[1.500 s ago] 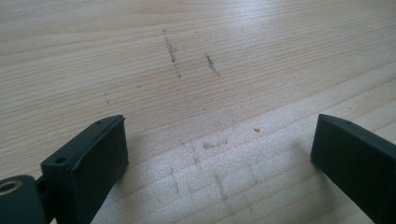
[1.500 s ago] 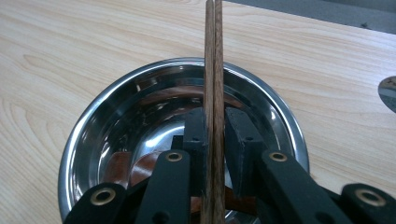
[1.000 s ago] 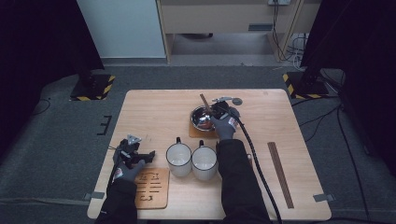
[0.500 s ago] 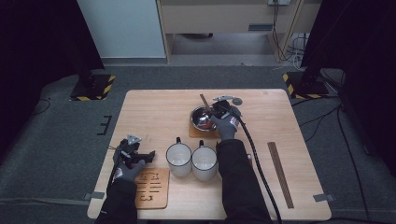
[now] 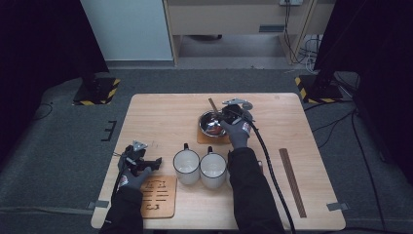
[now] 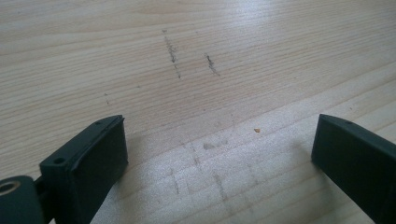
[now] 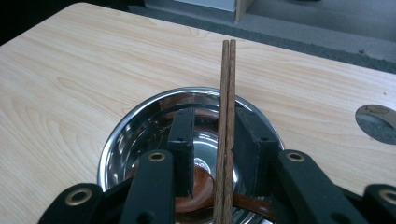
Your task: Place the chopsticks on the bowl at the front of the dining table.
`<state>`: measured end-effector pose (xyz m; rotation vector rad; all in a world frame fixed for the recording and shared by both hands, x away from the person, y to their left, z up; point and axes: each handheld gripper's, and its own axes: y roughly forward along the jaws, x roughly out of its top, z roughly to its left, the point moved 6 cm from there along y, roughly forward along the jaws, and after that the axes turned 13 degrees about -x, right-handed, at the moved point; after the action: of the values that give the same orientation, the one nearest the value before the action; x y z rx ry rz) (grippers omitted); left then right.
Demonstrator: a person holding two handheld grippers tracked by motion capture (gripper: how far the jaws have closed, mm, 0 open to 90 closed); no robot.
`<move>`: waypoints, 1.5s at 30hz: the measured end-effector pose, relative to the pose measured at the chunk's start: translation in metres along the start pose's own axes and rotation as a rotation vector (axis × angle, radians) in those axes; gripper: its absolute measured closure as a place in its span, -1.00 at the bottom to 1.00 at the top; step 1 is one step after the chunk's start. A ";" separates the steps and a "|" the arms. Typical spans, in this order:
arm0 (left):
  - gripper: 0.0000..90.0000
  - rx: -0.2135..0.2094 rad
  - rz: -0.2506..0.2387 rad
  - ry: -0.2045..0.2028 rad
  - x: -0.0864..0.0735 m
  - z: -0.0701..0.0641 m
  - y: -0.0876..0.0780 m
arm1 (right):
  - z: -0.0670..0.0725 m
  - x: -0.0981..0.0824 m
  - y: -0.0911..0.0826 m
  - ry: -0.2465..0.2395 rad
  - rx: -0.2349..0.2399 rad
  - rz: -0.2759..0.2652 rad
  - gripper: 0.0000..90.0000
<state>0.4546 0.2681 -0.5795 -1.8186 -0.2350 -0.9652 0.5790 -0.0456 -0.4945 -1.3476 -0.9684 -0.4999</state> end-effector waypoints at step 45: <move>-0.95 0.000 0.000 0.000 0.000 0.000 0.000 | -0.026 -0.039 -0.022 -0.029 -0.003 0.080 0.55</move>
<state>0.4546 0.2681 -0.5795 -1.8185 -0.2355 -0.9652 0.5483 -0.0833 -0.5113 -1.3942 -0.9342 -0.4227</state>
